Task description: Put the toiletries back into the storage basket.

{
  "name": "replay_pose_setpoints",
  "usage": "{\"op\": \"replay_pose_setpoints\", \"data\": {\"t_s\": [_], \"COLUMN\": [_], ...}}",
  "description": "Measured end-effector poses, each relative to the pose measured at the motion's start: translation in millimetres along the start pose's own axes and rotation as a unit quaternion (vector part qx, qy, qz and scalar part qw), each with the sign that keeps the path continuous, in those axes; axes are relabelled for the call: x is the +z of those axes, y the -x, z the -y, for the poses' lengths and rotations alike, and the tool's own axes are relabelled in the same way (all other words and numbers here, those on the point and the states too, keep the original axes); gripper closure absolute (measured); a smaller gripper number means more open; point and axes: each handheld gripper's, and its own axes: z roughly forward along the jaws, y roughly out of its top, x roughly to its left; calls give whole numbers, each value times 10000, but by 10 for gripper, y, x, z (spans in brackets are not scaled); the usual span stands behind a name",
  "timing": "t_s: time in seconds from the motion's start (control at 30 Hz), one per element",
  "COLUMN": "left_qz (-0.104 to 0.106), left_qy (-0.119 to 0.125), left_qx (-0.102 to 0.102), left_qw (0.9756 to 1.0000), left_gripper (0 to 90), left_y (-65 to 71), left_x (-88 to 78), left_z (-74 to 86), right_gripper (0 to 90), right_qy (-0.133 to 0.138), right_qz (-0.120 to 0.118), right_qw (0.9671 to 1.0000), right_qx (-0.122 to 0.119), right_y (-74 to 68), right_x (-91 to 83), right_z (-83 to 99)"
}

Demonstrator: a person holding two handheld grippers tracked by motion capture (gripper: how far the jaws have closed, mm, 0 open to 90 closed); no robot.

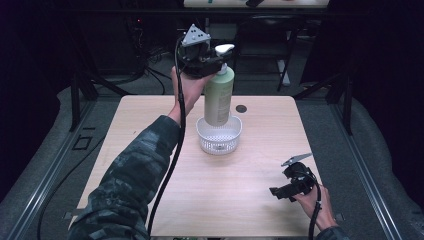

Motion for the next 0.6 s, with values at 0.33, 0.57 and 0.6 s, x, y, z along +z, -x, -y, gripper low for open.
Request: {"op": "replay_pose_setpoints", "data": {"t_s": [0.33, 0.57, 0.6], "left_qz": [-12, -23, -28], "left_qy": [1, 17, 9], "left_qx": [-119, -144, -147], "left_qw": [9999, 9999, 9999], "left_gripper": [674, 674, 674], "left_y": [-6, 4, 4], "left_x": [84, 123, 125], "left_z": [124, 197, 205], "right_gripper": [27, 28, 28], "right_qy": [10, 23, 23], "right_qz": [4, 8, 14], "right_qw": [10000, 10000, 10000], "right_qx": [-3, -5, -10], "right_y": [1, 1, 1], "right_x": [-2, -6, -7], "right_z": [1, 1, 1]}}
